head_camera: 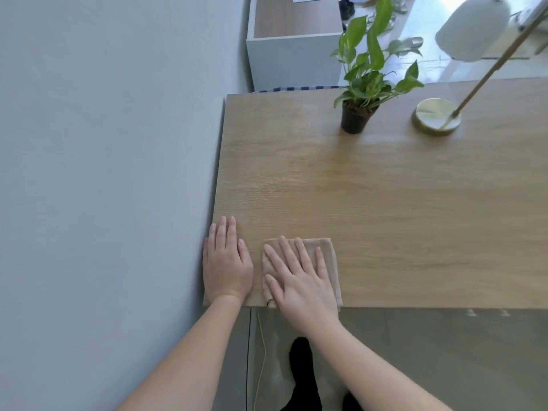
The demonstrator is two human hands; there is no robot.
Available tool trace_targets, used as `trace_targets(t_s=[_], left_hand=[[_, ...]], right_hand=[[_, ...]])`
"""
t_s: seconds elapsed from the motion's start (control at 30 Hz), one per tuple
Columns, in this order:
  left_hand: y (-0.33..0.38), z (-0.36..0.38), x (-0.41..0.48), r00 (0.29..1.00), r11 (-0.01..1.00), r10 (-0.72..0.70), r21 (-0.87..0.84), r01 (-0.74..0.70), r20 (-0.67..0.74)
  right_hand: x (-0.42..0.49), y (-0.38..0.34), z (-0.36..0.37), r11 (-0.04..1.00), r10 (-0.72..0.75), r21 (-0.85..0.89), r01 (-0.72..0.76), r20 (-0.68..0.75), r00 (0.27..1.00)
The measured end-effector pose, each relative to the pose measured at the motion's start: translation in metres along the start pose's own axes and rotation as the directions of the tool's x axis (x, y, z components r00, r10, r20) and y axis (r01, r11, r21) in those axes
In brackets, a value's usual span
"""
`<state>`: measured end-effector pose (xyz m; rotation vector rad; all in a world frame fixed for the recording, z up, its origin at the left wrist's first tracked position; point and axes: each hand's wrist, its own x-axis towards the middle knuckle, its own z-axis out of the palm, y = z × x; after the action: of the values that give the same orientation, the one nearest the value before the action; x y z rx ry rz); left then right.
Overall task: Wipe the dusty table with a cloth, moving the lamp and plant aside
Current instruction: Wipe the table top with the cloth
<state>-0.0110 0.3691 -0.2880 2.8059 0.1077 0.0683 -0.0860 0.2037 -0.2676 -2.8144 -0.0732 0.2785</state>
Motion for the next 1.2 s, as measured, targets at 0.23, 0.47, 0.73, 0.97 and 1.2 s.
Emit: trace_targets(t_s=[0.23, 0.47, 0.73, 0.97, 1.2], left_hand=[[-0.008, 0.003, 0.001, 0.999, 1.0, 0.001, -0.02, 0.0, 0.049], [0.043, -0.016, -0.04, 0.997, 0.986, 0.038, -0.162, -0.027, 0.063], [0.161, 0.026, -0.119, 0.899, 0.943, 0.332, -0.077, -0.324, 0.286], [0.057, -0.004, -0.113, 0.936, 0.963, 0.224, 0.088, -0.256, 0.271], [-0.01, -0.014, -0.024, 0.978, 0.992, 0.018, 0.12, -0.044, 0.21]], right_hand=[[-0.036, 0.067, -0.021, 1.0, 0.027, 0.004, -0.027, 0.043, 0.999], [-0.04, 0.103, -0.057, 0.818, 0.131, 0.572, -0.057, -0.089, 0.987], [-0.055, 0.167, -0.042, 0.904, 0.412, 0.215, -0.37, -0.198, 0.89], [-0.056, 0.166, -0.031, 0.907, 0.421, 0.117, -0.405, -0.248, 0.872], [-0.052, 0.162, -0.03, 0.902, 0.429, 0.068, -0.427, -0.256, 0.866]])
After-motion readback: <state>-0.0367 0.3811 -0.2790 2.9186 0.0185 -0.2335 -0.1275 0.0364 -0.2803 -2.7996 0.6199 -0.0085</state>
